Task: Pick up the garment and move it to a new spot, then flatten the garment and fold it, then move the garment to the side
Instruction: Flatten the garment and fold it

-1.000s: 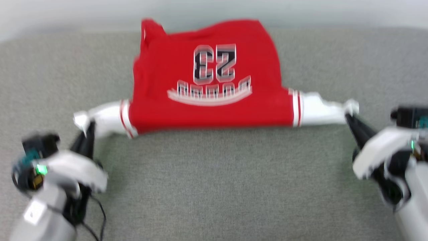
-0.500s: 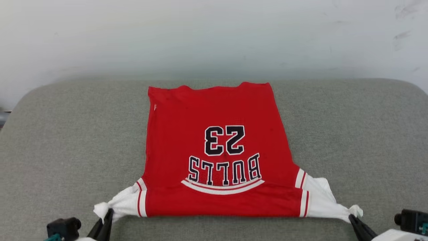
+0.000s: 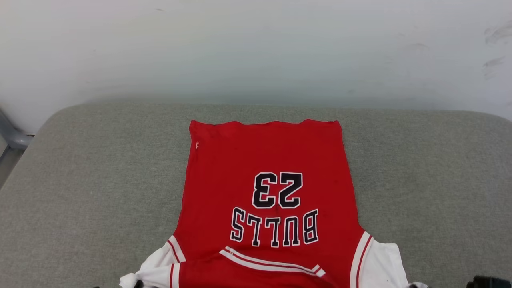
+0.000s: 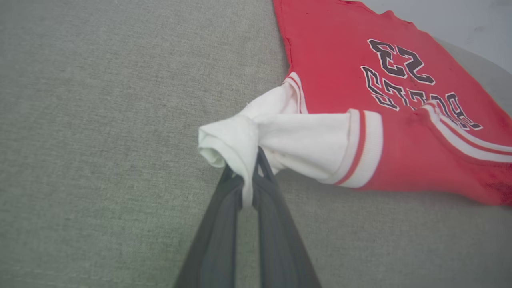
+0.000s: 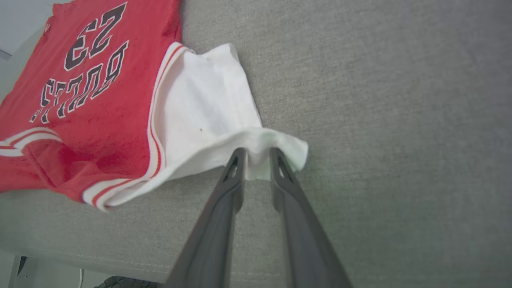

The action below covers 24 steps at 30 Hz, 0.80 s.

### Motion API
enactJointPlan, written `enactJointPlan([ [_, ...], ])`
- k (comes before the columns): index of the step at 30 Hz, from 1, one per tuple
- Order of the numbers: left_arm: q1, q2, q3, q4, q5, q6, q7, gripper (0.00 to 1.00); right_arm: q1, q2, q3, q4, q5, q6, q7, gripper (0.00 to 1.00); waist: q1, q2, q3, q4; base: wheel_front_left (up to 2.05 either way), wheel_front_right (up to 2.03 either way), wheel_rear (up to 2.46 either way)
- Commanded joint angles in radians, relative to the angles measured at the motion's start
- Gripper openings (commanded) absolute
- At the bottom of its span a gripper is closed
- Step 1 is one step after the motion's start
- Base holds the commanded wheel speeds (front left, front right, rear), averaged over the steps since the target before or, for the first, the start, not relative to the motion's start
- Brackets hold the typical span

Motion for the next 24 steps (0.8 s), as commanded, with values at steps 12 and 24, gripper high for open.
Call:
enactJointPlan([
  [12,-0.099,-0.029,-0.011,-0.095,0.041,0.053,-0.015,0.0,-0.422,-0.134,0.009,0.178,0.044,-0.001,-0.03,1.0,0.0,-0.0001,0.099,0.068,0.0,0.0,0.0],
  [24,-0.281,-0.098,-0.042,-0.154,0.091,0.031,-0.061,0.0,-0.945,-0.26,0.039,0.48,0.049,-0.001,0.228,1.0,0.0,-0.0001,0.346,0.221,0.0,0.0,0.0],
])
